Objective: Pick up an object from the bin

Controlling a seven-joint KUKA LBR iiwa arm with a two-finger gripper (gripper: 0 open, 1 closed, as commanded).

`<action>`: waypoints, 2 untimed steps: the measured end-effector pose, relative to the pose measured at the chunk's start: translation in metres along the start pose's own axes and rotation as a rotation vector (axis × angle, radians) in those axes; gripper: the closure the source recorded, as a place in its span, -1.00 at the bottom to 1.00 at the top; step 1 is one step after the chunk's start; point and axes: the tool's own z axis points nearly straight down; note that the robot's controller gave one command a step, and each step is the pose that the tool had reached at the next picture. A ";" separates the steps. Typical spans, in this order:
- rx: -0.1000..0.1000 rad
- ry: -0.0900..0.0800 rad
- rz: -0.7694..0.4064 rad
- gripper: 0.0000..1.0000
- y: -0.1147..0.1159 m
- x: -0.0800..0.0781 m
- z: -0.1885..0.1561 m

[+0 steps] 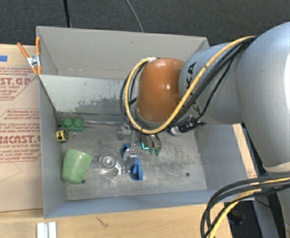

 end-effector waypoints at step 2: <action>-0.006 -0.027 -0.199 1.00 -0.033 0.011 0.051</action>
Offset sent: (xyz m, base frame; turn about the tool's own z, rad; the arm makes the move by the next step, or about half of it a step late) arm -0.0174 -0.0376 -0.0580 -0.1977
